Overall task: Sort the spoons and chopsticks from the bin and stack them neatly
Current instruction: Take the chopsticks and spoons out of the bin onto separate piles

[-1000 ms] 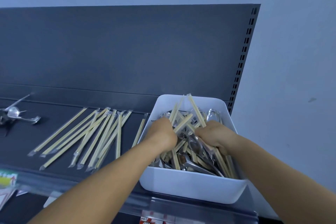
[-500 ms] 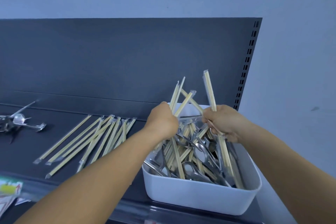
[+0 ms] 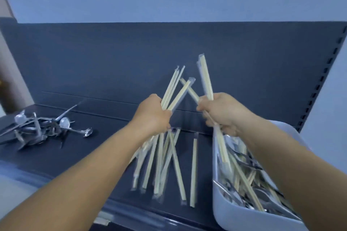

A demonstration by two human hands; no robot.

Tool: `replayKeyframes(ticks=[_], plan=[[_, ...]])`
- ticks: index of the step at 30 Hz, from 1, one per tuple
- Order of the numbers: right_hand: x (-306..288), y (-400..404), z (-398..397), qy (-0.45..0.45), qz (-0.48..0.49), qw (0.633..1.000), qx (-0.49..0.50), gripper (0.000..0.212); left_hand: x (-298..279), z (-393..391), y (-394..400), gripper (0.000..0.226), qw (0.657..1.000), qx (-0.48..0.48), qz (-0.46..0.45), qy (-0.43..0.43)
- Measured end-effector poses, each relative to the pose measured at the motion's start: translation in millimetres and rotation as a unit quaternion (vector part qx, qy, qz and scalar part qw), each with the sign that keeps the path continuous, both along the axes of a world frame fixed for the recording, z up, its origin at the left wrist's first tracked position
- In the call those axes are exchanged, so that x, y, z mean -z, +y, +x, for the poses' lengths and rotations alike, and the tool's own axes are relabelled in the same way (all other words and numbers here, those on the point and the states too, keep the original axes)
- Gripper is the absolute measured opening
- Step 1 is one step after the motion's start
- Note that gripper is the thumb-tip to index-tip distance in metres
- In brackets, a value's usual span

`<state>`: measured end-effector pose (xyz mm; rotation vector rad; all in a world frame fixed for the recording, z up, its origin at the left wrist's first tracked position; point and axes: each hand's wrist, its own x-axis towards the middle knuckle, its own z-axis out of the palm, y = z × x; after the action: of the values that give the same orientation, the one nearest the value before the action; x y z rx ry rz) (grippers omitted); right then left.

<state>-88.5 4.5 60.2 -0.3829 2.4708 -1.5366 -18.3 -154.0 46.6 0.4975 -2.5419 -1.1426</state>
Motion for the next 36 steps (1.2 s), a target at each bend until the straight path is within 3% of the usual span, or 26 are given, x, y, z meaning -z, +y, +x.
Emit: replayKeyframes(ticks=[3, 8, 16, 20, 22, 27, 36], plan=[[20.6, -50.1, 4.2, -0.035, 0.007, 0.999, -0.035, 0.017, 16.5, 8.2, -37.8, 0.019, 0.999, -0.010, -0.018, -0.046], [53.4, -97.3, 9.1, -0.075, 0.124, 0.989, -0.033, 0.011, 59.4, 5.9, -77.9, 0.028, 0.990, -0.019, -0.037, -0.132], [67.7, -94.1, 12.1, -0.054, 0.216, 0.975, 0.012, 0.037, 86.9, -1.0, -96.4, 0.012, 0.971, 0.027, -0.166, -0.171], [62.4, -76.4, 15.3, -0.027, 0.235, 0.971, -0.014, 0.042, 80.5, -2.0, -82.7, 0.044, 0.965, 0.069, -0.214, -0.136], [57.1, -64.1, 19.3, -0.001, 0.244, 0.970, -0.022, 0.052, 74.2, -2.0, -68.4, 0.048, 0.962, 0.092, -0.237, -0.097], [44.8, -19.3, 28.0, 0.118, 0.267, 0.956, -0.023, 0.054, 55.0, -3.7, -13.4, 0.062, 0.948, 0.164, -0.272, -0.020], [43.7, 83.2, 34.1, 0.147, 0.312, 0.939, 0.011, 0.043, 48.3, -13.9, 87.4, 0.058, 0.912, 0.270, -0.310, -0.015]])
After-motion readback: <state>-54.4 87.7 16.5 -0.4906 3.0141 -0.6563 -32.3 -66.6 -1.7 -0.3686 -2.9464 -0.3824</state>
